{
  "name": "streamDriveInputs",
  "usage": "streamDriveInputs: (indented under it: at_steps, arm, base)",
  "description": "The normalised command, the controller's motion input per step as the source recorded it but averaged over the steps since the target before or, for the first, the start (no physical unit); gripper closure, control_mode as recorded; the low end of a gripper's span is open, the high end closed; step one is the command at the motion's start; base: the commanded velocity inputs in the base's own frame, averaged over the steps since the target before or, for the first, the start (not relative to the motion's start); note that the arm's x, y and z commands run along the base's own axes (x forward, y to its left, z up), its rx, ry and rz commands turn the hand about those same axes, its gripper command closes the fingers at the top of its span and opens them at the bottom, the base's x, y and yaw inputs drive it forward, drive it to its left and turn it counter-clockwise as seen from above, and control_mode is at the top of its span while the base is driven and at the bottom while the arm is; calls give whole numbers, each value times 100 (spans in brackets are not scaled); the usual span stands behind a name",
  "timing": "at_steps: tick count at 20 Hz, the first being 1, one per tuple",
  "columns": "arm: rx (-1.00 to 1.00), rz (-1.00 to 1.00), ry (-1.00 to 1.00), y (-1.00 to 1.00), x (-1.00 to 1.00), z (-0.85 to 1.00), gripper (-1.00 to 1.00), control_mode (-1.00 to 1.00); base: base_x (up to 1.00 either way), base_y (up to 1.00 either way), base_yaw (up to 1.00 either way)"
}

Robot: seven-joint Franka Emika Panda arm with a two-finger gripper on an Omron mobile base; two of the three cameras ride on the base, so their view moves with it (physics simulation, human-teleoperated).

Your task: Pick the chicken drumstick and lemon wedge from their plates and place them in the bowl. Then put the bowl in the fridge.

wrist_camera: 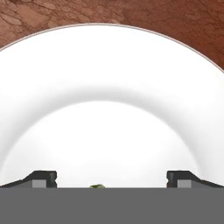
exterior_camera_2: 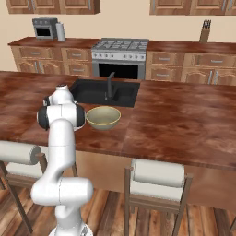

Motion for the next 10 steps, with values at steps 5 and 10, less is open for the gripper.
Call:
streamDriveInputs:
  at_steps: [5, 10]
  arm:
    - [0, -2, 0, -9, -12, -9, -100, -100]
    - [0, -2, -2, 0, -7, -16, -100, -100]
  base:
    - [0, 0, 0]
    - [0, 0, 0]
